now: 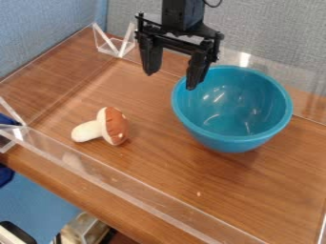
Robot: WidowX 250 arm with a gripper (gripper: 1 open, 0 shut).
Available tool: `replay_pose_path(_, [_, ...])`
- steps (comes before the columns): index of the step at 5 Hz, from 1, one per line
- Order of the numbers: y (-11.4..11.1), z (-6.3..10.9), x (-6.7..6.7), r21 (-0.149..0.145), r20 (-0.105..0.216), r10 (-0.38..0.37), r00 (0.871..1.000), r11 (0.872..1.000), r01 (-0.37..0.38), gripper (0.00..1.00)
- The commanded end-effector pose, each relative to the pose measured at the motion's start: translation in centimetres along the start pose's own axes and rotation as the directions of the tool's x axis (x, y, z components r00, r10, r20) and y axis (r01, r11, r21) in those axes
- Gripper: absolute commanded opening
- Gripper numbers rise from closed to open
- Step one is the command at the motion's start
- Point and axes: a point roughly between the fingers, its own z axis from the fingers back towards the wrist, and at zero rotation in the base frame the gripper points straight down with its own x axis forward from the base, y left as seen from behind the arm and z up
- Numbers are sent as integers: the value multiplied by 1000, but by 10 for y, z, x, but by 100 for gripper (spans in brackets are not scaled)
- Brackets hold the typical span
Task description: Put the mushroom in the blue bowl
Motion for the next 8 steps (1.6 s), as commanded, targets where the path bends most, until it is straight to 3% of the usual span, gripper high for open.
replay_pose_path(1, [1,-6,-2,0,-18,-7,1000,1000,7,100])
replay_pose_path(2, [5,-12,-6,5,-38,-35,999,999,36,100])
replay_pose_path(4, [48,-21,-30,38,-82,-145,986,988,148,100])
replay_pose_path(5, [68,-28,-38,54,-87,-195,977,978,201,100])
replay_pose_path(6, [78,-42,-37,64,-108,-291,951,952,299,100])
replay_pose_path(8, [87,-71,-35,18,-133,-419,898,905,425,100])
